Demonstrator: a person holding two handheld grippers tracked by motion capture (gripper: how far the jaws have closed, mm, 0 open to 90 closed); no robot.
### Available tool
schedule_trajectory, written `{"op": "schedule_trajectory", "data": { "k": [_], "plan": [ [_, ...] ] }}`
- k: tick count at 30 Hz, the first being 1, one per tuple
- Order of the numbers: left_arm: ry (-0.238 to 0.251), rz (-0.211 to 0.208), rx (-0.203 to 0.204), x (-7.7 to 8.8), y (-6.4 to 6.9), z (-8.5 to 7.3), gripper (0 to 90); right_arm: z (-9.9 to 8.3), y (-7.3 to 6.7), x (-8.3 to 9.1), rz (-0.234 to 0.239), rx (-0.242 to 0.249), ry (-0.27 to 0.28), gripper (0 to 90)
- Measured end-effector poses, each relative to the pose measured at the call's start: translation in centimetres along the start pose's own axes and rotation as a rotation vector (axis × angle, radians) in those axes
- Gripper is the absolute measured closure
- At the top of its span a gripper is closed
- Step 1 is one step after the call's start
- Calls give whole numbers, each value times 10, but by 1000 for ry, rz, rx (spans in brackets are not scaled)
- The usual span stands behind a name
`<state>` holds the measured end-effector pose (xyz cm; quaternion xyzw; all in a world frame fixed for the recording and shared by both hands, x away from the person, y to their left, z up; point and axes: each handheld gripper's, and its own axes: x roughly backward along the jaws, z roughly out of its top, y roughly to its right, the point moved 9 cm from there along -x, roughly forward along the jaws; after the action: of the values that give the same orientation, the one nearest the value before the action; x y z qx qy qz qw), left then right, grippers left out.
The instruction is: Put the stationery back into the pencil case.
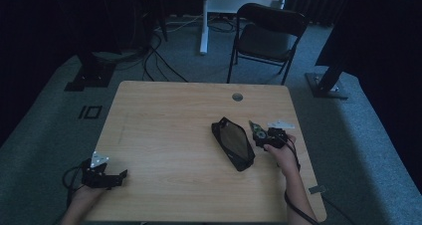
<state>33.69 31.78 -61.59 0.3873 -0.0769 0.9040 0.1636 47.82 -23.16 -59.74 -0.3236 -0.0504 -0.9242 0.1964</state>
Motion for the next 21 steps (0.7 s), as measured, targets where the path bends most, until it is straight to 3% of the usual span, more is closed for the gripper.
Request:
{"op": "schedule_trajectory", "data": {
  "k": [10,21],
  "plan": [
    [0,0,0,0,0,0,0,7,2,-13,-1,18,-7,217],
    [1,2,3,-1,0,1,0,8,2,-26,11,29,-66,302]
  ]
}}
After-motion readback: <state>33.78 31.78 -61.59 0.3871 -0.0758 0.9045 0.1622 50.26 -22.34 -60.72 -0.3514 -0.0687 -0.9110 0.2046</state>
